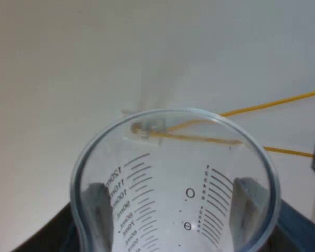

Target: Pour the beans into the coffee machine

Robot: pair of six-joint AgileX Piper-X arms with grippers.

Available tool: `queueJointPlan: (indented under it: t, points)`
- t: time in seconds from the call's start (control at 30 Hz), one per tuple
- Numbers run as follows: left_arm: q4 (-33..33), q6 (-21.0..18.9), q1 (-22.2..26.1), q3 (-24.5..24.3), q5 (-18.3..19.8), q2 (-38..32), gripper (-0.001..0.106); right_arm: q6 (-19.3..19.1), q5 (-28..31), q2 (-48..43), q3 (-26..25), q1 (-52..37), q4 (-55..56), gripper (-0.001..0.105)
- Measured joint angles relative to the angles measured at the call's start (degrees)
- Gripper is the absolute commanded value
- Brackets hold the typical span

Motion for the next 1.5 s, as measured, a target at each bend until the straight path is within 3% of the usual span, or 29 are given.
queueJointPlan:
  t: [0.27,0.37,0.57,0.63,0.7,1.5]
  points:
    - [-0.55,6.39,0.00,0.00,0.46,0.00,0.029,0.00,-0.21,0.00,0.00,0.00,0.00,0.062]
    - [-0.55,9.35,0.00,0.00,2.69,0.00,0.029,0.00,-0.20,0.00,0.00,0.00,0.00,0.062]
    - [-0.55,10.76,0.00,0.00,4.37,0.00,0.029,0.11,-0.20,0.00,0.00,0.00,0.00,0.062]
    - [-0.55,15.84,0.00,0.00,5.03,0.00,0.029,0.11,-0.20,0.00,0.00,0.00,0.00,0.062]
    - [-0.55,17.79,0.00,0.00,5.03,0.10,0.029,0.11,-0.20,0.00,0.00,0.00,0.00,0.062]
    - [-0.70,37.42,0.00,-0.13,8.69,2.39,0.029,0.11,-0.91,0.00,0.00,0.00,0.00,0.062]
